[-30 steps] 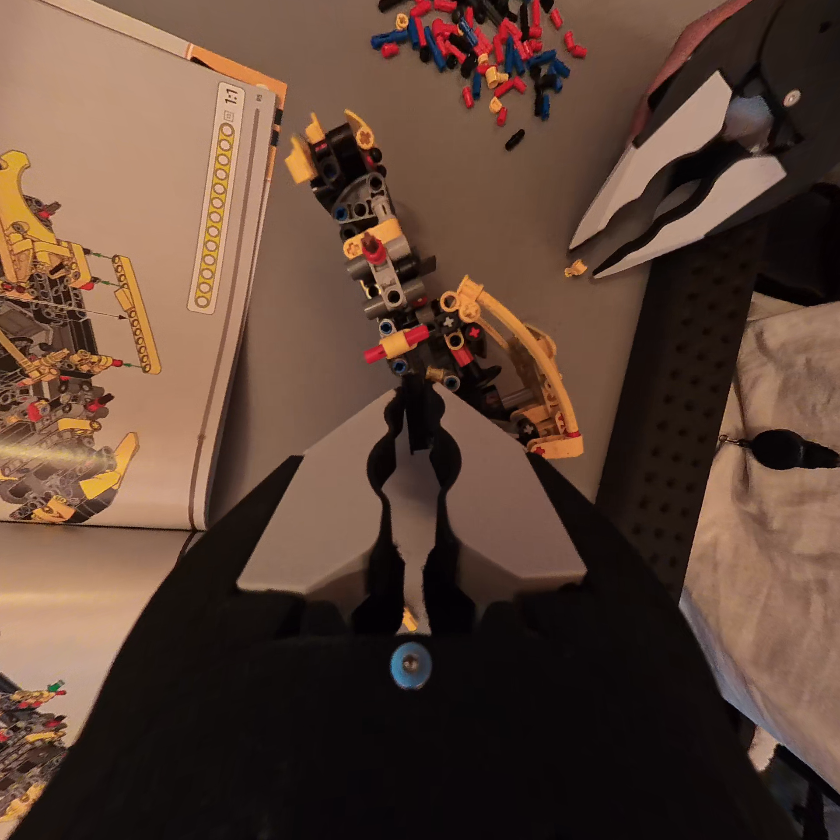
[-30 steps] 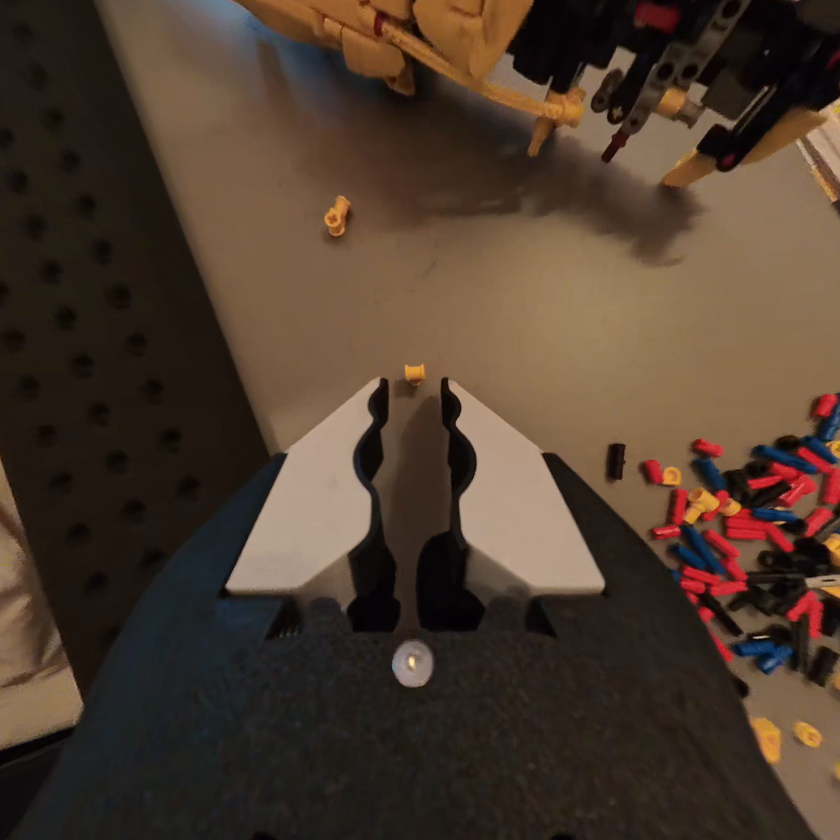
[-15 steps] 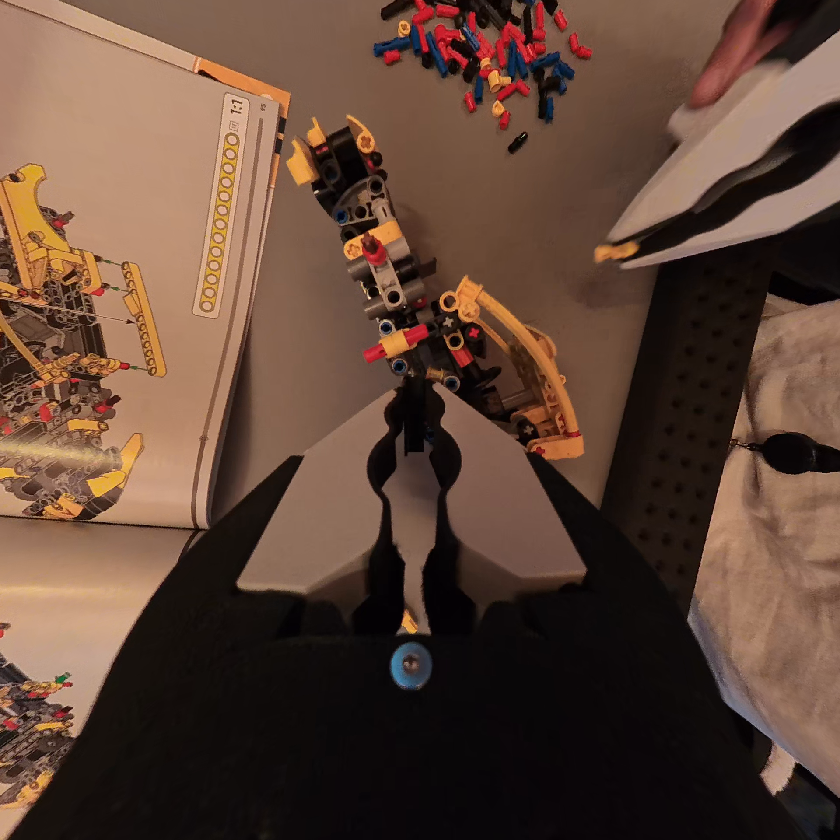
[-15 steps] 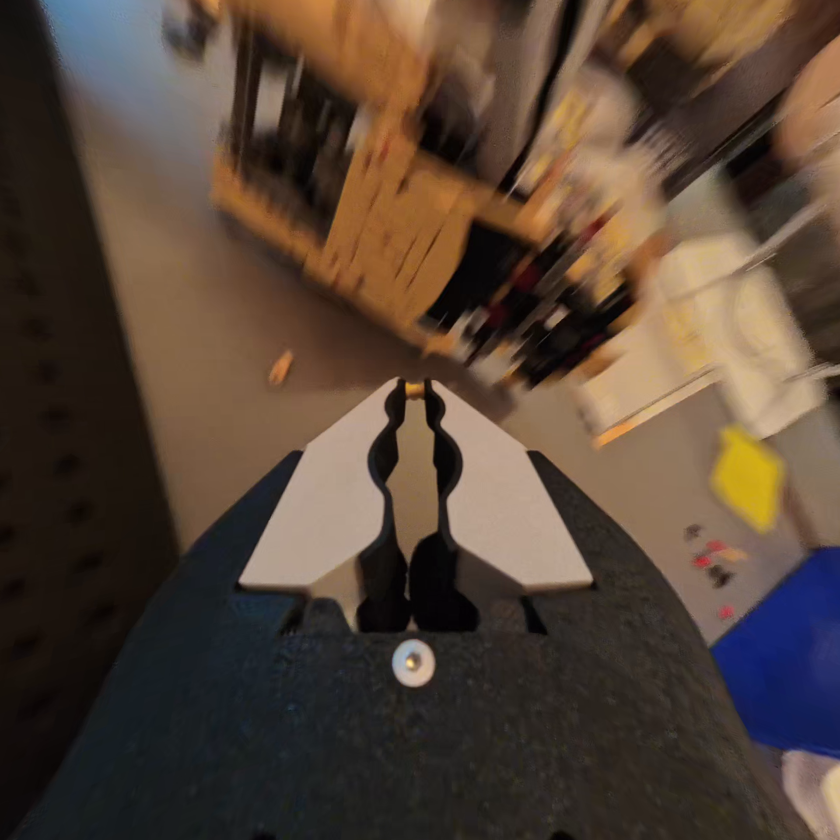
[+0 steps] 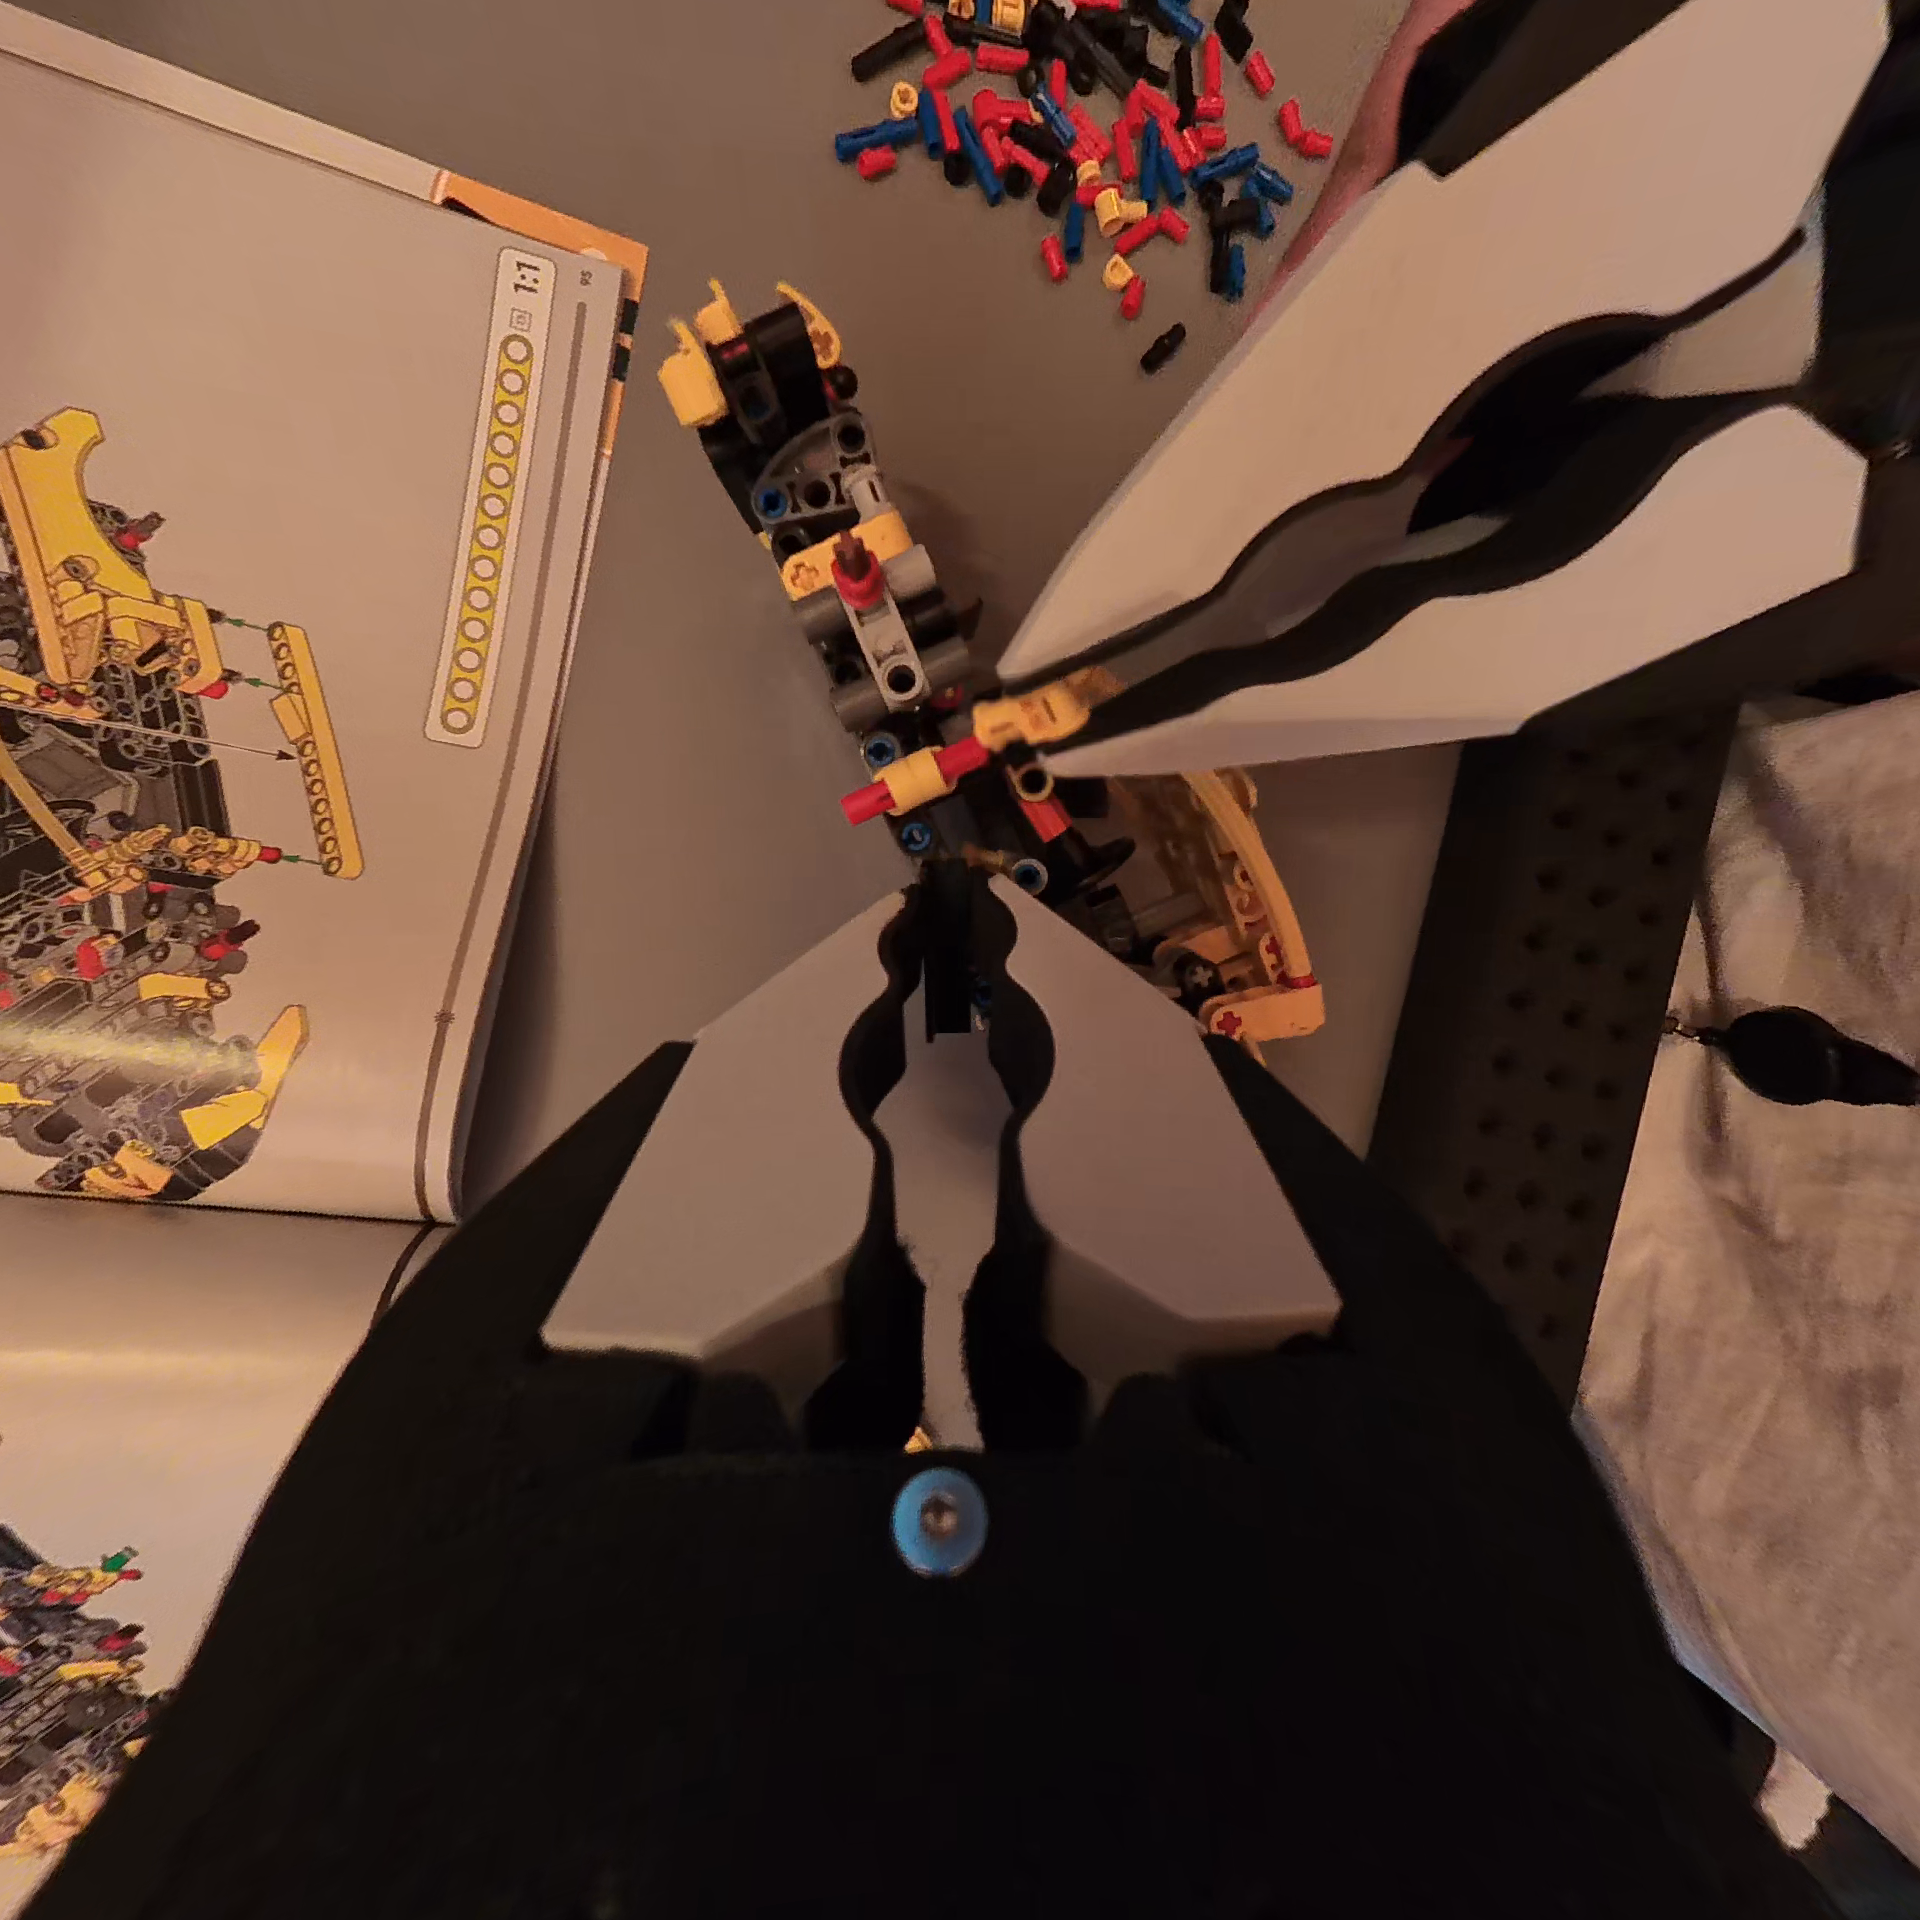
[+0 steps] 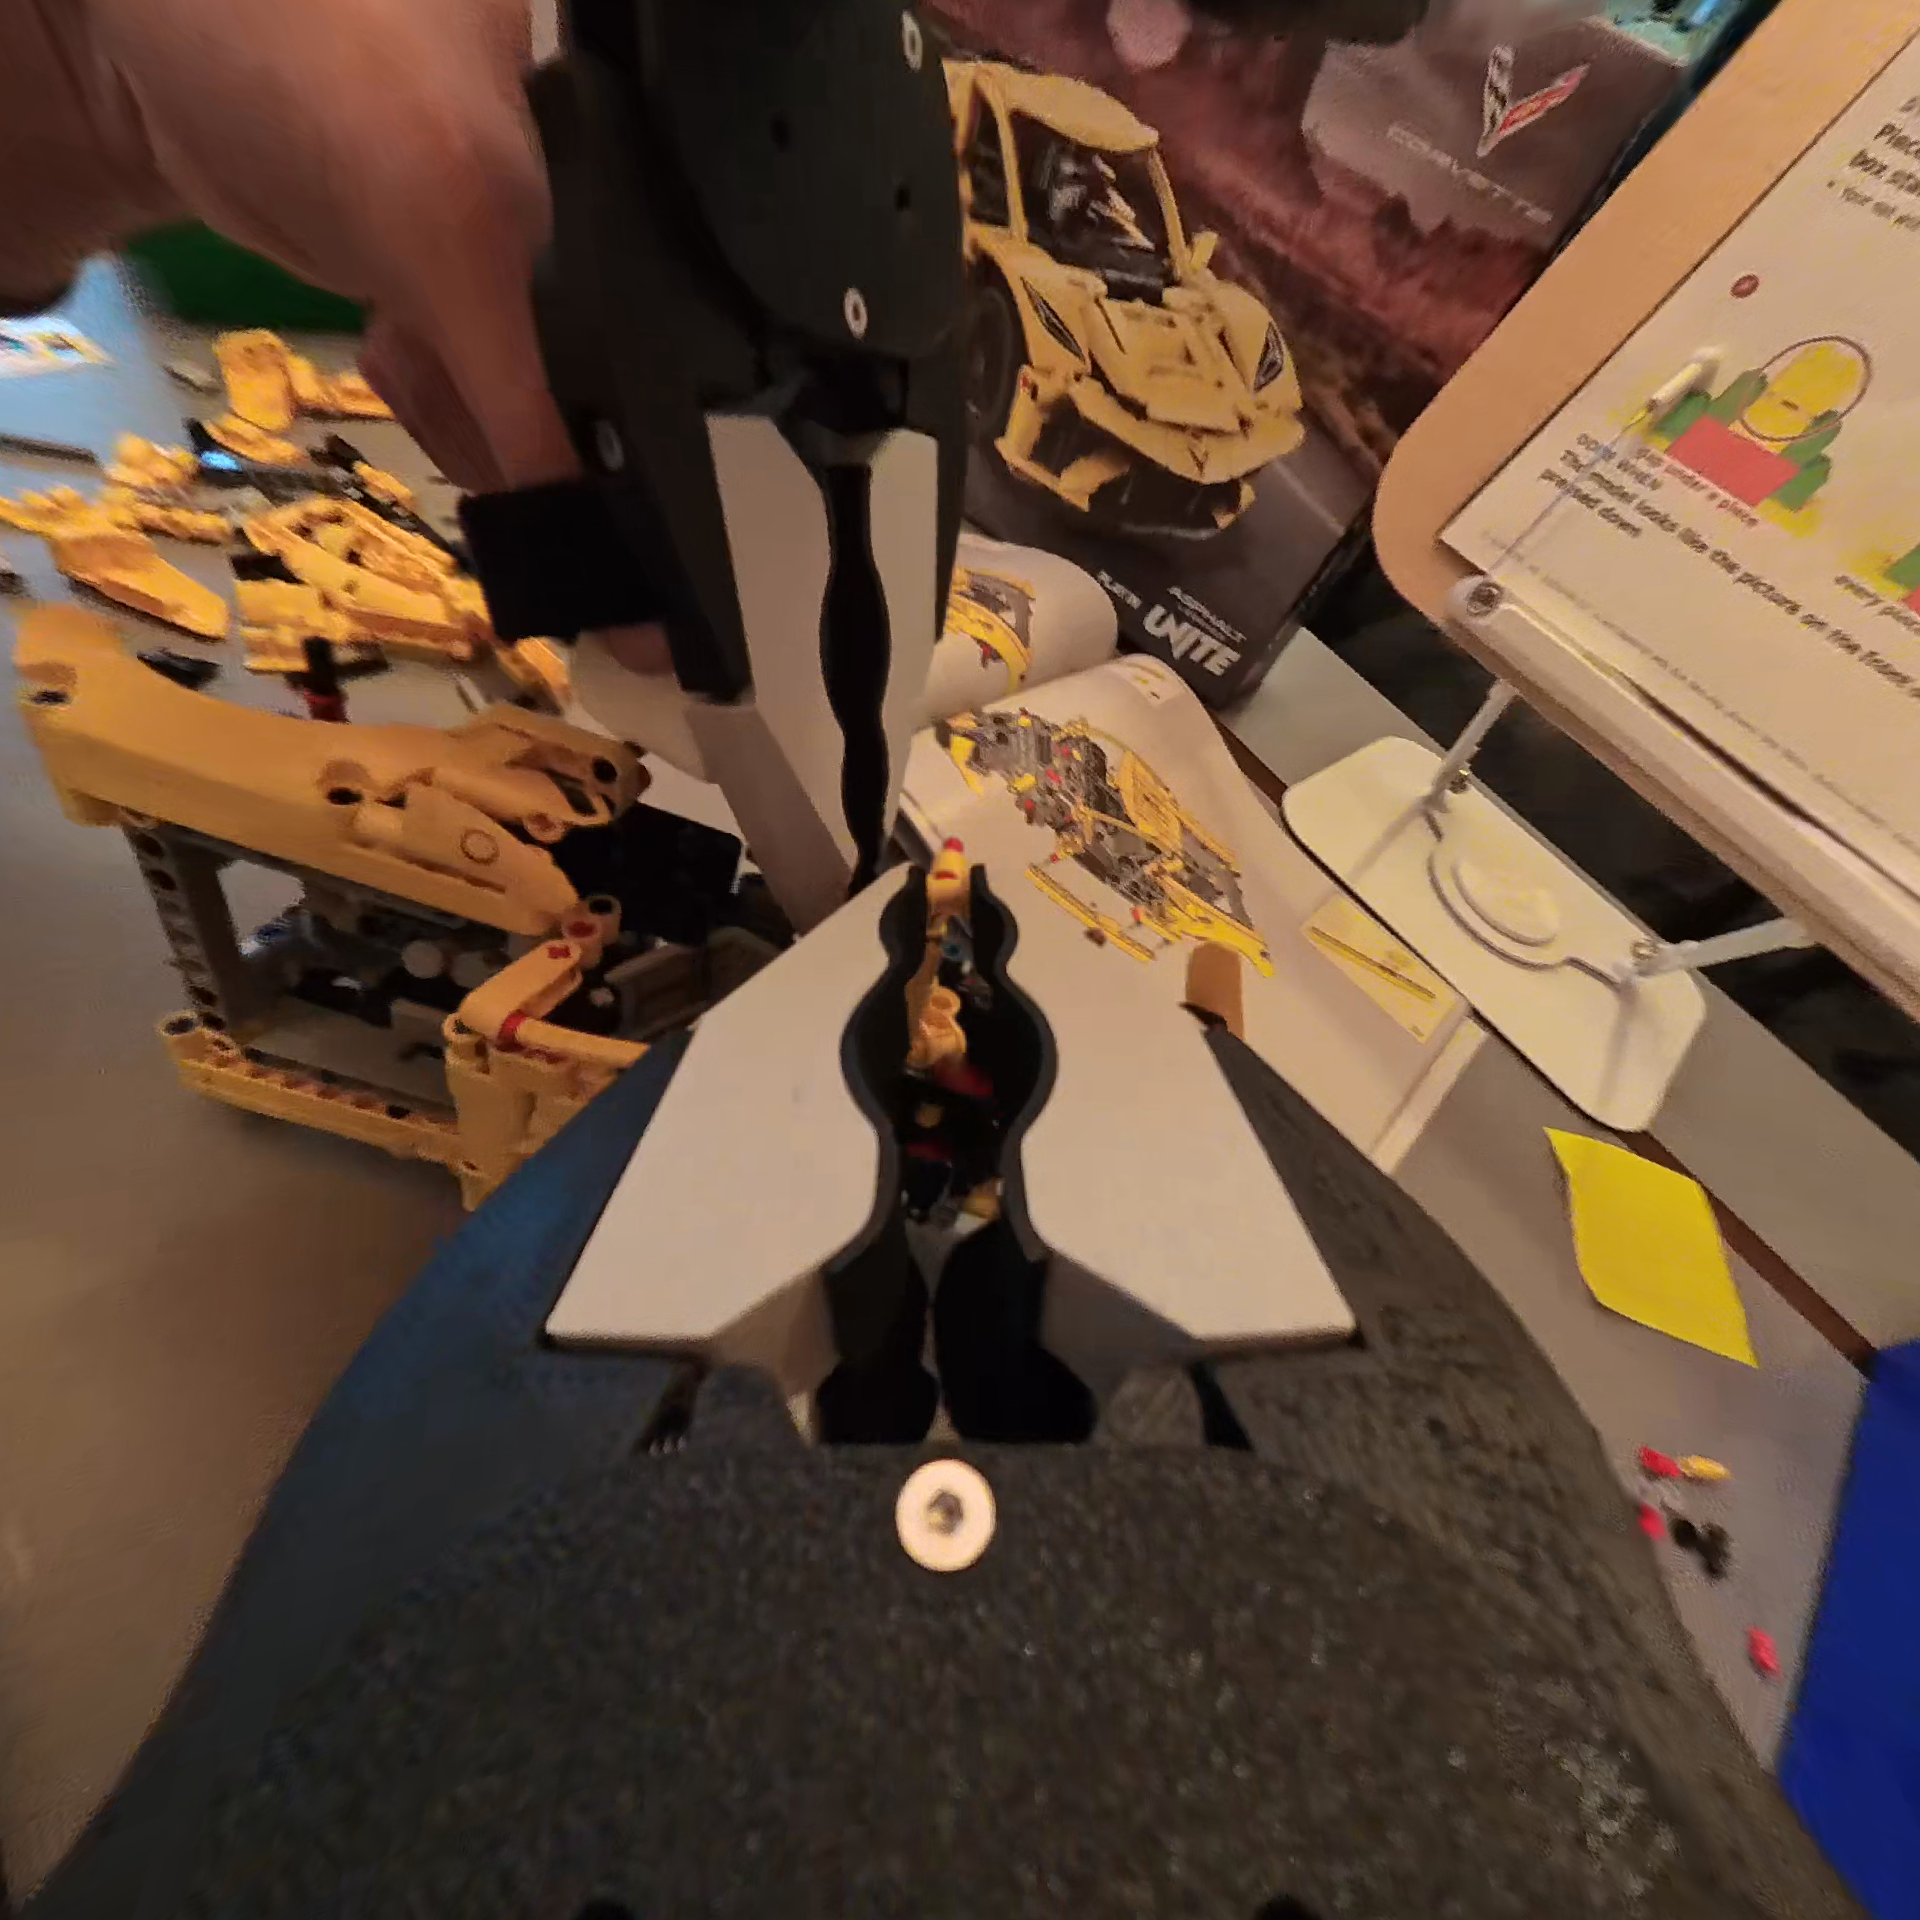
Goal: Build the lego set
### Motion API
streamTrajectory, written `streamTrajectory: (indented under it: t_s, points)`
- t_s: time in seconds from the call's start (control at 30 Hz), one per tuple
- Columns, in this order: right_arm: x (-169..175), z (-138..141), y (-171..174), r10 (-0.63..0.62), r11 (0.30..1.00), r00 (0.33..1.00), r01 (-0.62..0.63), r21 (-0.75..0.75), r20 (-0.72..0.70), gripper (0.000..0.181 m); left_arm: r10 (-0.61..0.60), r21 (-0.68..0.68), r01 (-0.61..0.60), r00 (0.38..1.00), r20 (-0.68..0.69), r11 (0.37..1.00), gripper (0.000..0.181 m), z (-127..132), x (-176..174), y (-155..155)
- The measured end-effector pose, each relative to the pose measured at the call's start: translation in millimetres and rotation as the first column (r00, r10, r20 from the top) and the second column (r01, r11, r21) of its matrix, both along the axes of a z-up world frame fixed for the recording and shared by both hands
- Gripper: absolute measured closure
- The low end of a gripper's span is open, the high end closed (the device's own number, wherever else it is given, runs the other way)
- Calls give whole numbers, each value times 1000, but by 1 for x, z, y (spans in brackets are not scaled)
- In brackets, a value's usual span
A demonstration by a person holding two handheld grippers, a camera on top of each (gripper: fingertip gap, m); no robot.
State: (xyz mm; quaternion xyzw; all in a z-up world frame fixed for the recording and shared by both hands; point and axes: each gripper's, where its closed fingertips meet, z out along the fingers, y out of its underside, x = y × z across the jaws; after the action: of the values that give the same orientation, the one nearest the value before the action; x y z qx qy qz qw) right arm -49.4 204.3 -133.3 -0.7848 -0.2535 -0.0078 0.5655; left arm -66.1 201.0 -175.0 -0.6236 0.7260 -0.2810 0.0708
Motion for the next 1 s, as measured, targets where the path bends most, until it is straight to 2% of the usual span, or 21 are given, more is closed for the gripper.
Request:
streamTrajectory:
  t_s: [0.07, 0.23, 0.33, 0.5, 1.0]
  points:
    - [3, -2, 0, -30, 1000, 999, 31, -7, 35, 175, 1, -5, -1, 1000, 3, 1000, 174, 0, 0, 0]
    - [-1, -5, 0, -18, 999, 999, 19, -33, 30, 175, 2, 1, -2, 1000, 5, 1000, 173, 0, -1, 2]
    - [-1, 0, 1, -18, 1000, 999, 18, 7, 32, 175, -1, -2, 1, 1000, 8, 1000, 174, 0, 0, 1]
    - [-1, -4, 2, -14, 1000, 1000, 14, -10, -12, 175, -1, 8, 1, 1000, 7, 1000, 173, 0, -1, 1]
    - [3, -12, -3, -77, 995, 997, 75, -64, -26, 175, -13, 74, 13, 1000, 5, 997, 173, 0, 0, -1]
